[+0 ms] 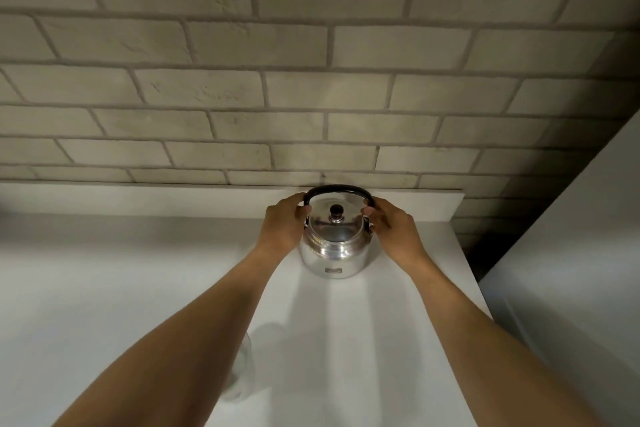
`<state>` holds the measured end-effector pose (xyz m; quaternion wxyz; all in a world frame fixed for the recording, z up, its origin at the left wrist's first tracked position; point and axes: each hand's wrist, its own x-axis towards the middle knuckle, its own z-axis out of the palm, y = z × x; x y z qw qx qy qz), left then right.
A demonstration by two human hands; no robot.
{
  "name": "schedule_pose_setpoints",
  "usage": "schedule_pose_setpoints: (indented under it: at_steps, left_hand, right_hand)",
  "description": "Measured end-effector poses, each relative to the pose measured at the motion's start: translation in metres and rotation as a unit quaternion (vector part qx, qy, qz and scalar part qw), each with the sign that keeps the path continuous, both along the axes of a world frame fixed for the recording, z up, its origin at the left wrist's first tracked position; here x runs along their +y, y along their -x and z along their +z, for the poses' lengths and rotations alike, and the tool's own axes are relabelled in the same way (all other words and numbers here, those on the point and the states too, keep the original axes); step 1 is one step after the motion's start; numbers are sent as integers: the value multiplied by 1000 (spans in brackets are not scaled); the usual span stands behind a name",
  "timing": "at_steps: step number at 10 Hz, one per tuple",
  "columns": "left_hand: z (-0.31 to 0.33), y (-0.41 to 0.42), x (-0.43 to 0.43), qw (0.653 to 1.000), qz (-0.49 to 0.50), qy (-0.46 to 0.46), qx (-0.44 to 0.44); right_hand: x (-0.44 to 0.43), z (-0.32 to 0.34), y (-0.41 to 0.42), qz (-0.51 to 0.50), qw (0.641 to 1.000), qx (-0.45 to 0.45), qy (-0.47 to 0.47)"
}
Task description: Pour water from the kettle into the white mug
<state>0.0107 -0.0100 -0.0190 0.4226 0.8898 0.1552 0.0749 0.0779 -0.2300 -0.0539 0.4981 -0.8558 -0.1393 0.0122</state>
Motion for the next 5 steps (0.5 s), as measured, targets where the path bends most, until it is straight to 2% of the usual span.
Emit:
schedule_pose_setpoints:
  at_steps: [2, 4, 5]
  left_hand:
    - [-11, -14, 8, 1000, -9, -1, 9]
    - [-15, -14, 15, 999, -33, -20, 29]
    - [-5, -8, 15, 999, -17, -16, 24]
  right_hand:
    - [2, -10, -6, -1, 999, 23, -28]
    - [-4, -7, -1, 9, 999, 33, 4]
    - [-11, -1, 6, -24, 999, 34, 19]
